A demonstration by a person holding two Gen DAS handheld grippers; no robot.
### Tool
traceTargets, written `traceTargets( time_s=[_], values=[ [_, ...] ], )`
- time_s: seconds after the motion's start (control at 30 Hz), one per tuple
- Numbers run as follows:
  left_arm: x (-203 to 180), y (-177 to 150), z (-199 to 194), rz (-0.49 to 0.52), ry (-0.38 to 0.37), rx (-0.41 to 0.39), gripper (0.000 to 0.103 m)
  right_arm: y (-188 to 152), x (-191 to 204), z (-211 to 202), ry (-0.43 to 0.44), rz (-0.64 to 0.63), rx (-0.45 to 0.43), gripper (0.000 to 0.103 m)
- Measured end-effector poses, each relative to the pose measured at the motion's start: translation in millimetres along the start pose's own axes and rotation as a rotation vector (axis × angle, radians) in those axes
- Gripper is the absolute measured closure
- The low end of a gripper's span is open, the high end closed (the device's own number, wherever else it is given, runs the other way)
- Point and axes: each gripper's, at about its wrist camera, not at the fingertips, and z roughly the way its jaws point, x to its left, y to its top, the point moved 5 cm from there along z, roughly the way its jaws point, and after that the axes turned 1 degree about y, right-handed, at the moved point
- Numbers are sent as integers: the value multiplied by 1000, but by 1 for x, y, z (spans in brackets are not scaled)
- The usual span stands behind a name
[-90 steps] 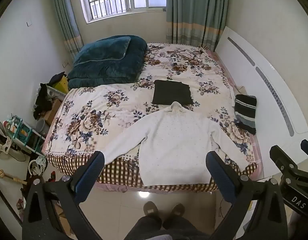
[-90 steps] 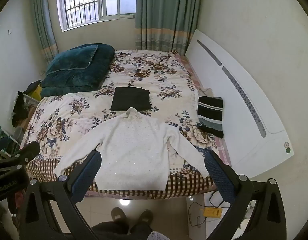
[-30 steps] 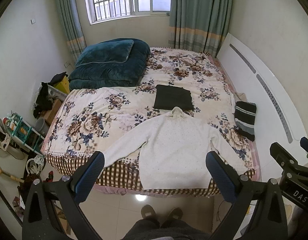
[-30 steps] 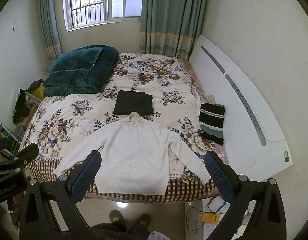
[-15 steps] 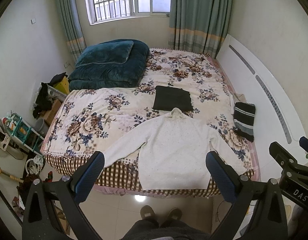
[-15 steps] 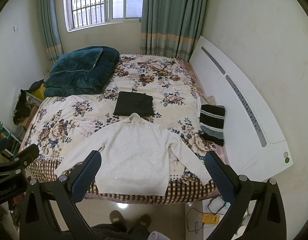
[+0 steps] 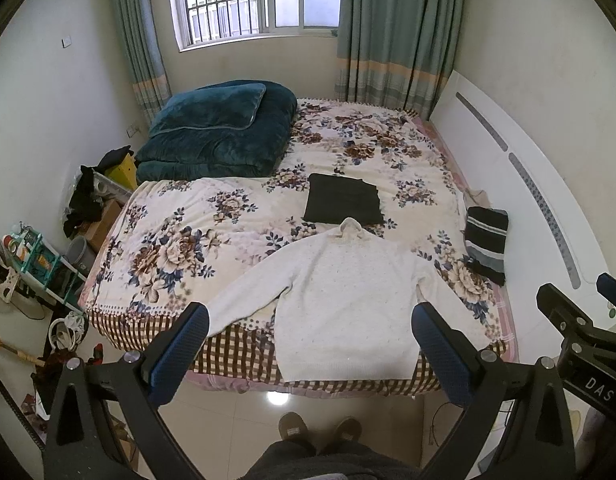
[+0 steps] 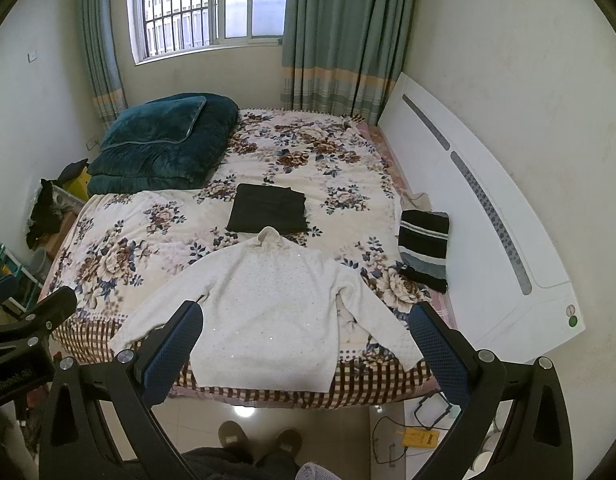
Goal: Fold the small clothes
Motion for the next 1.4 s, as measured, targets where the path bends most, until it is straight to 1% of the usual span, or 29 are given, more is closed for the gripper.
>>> traceTargets(
  time_s=[0.03,0.07,0.13,0.27,0.3,0.33,0.37,0.4,0.43,0.5,0.53,0.6,0.7,0.73,0.77,0.8,0.83,0.87,0.97,1.0,1.07,1.1,1.13,1.2,1.27,1.3,1.33,1.37,1.4],
  values=[
    [0,-2,0,0,-1,2,0,4,4,-1,1,0,-1,0],
    [1,-3,-1,1,-2,3,0,0,0,0,0,0,-1,0],
    [-7,4,1,3,-5,6,0,4,1,-2,2,3,0,0],
    [-11,21,20,8,21,-52,0,13,-2,4,-1,34,14,0],
    [-13,27,31,21,50,-79,0,13,-6,10,-5,53,23,0],
    [-13,31,42,36,72,-89,0,14,-11,20,-8,79,32,0],
    [-8,29,52,47,78,-102,0,12,-19,31,-16,107,44,0],
    [-9,31,70,65,96,-113,0,11,-28,44,-37,145,63,0],
    [-10,32,84,73,106,-110,0,4,-39,60,-52,181,74,0],
    [-17,37,120,76,91,-101,0,-13,-65,94,-107,270,117,0],
    [-16,34,132,76,95,-91,0,-22,-80,111,-135,317,144,0],
    [-23,34,180,84,105,-52,0,-43,-110,146,-179,403,199,0],
    [-32,25,234,100,134,12,0,-82,-162,204,-200,543,268,0],
    [-36,21,260,105,152,48,0,-97,-181,227,-208,593,297,0],
    [-39,17,277,104,165,74,0,-114,-200,250,-219,638,317,0],
    [-44,14,300,104,177,107,0,-132,-221,276,-239,693,348,0],
    [-45,10,315,103,188,125,0,-153,-241,301,-256,739,377,0],
    [-48,3,334,107,208,149,0,-173,-259,319,-262,780,393,0],
    [-60,-17,391,121,243,209,0,-240,-310,401,-233,981,487,0],
    [-63,-26,414,123,251,240,0,-263,-324,425,-228,1043,510,4],
    [-66,-41,450,112,246,299,0,-301,-344,462,-220,1161,542,8],
    [-66,-50,471,103,250,327,0,-323,-356,485,-219,1232,542,11],
    [-66,-57,482,100,254,344,0,-340,-364,505,-217,1293,541,13],
    [-68,-69,517,86,259,384,0,-371,-376,540,-209,1399,535,19],
    [-65,-83,550,63,277,424,0,-393,-380,563,-209,1497,524,19],
    [-65,-87,562,48,275,441,0,-408,-386,579,-205,1560,504,20],
    [-63,-93,575,29,275,461,0,-415,-387,587,-205,1603,488,21],
    [-60,-98,587,12,276,477,0,-423,-390,597,-195,1661,448,28],
    [-57,-103,598,-4,271,489,0,-429,-393,606,-188,1703,408,36]
  ],
)
